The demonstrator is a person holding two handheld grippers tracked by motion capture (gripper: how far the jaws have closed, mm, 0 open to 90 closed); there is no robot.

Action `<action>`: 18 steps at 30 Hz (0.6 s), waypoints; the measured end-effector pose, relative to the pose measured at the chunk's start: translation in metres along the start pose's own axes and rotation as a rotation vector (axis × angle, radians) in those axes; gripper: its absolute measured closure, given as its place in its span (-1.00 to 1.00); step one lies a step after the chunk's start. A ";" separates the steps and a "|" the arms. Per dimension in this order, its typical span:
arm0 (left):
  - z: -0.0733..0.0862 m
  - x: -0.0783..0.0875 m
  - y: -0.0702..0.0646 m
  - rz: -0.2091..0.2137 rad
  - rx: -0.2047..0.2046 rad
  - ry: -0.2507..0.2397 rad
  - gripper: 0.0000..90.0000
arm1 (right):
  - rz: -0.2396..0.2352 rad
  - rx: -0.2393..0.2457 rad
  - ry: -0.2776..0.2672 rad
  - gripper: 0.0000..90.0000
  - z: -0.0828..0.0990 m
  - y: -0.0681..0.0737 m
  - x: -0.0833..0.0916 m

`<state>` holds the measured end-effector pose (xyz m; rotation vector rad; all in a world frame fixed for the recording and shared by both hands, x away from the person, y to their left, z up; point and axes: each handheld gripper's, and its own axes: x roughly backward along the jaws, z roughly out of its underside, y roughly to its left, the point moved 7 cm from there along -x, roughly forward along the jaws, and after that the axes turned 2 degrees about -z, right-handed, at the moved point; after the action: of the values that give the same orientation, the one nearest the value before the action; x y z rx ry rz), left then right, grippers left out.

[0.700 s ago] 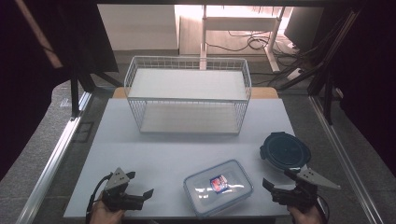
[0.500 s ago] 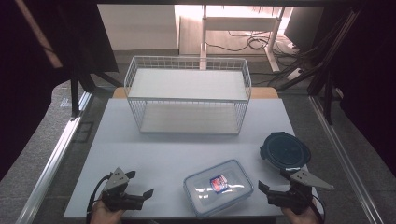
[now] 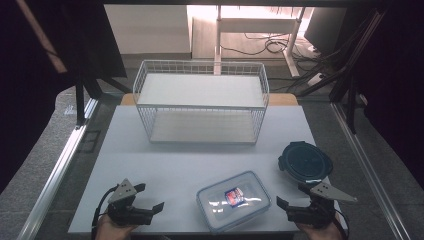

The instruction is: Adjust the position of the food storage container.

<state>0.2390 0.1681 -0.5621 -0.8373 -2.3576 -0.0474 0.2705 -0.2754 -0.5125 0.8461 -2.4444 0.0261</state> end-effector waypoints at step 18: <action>-0.009 0.001 -0.047 0.191 -0.056 0.000 0.45 | -0.034 0.048 0.075 -0.01 0.003 0.008 0.001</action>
<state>0.2154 0.1291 -0.5464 -1.0853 -2.2744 -0.0341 0.2638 -0.2705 -0.5133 0.8910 -2.3674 0.1024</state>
